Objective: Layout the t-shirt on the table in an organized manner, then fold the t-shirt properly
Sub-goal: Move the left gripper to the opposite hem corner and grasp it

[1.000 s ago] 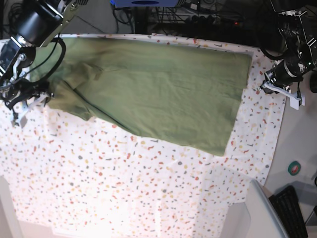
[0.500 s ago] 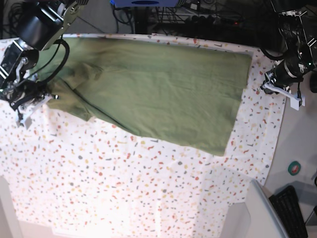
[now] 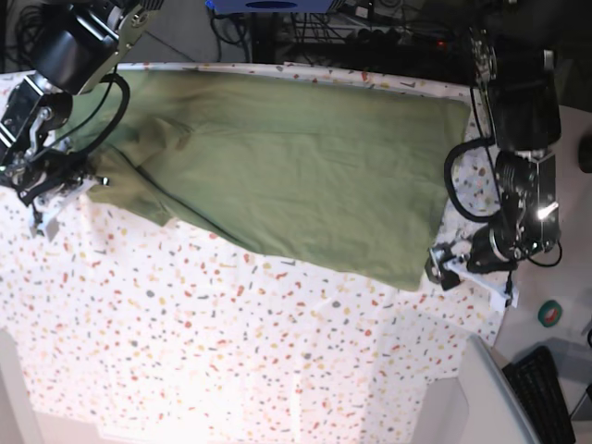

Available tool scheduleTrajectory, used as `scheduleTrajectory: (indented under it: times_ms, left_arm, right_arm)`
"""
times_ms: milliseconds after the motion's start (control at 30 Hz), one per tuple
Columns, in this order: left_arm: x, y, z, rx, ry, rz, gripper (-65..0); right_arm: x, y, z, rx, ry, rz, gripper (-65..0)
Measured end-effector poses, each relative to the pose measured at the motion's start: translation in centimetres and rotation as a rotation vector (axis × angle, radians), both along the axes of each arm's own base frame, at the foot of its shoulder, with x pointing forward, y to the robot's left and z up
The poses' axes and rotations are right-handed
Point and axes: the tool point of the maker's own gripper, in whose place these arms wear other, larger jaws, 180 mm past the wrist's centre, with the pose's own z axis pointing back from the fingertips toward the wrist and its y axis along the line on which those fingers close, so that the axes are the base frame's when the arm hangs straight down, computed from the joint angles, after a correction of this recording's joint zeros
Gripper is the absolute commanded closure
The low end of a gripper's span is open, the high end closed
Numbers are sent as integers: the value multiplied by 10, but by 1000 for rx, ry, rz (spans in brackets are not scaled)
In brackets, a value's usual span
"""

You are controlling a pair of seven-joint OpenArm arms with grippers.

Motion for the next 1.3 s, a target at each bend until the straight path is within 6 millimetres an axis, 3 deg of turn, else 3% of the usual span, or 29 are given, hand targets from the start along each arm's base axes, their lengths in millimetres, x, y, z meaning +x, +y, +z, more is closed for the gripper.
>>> scheduleTrajectory:
  times_ms: [133,233,400,733,1067,1133,1300]
  left_arm:
    - [20,2,-22,24,45,12,-548]
    - [27,-11,-36,51,59,-22,-548]
    - [54,-38,-25,62,-9,-73,-548]
    - [43,-53,-41,47,24,-89,-548]
    - [44,-45,-46,55,-29,-50,-543]
    - [44,-44,-46,57,-31,-49,-490]
    - [43,-40,-48,70,-27,-37,-253]
  right_arm:
    - [1,1,0,4,-4,0,0]
    - [0,1,0,2,-2,0,0]
    - [0,1,0,2,-2,0,0]
    - [1,0,1,-1,-3,0,0]
    - [1,0,1,-1,-3,0,0]
    - [1,0,1,-1,-3,0,0]
    - [1,0,1,-1,-4,-1,0]
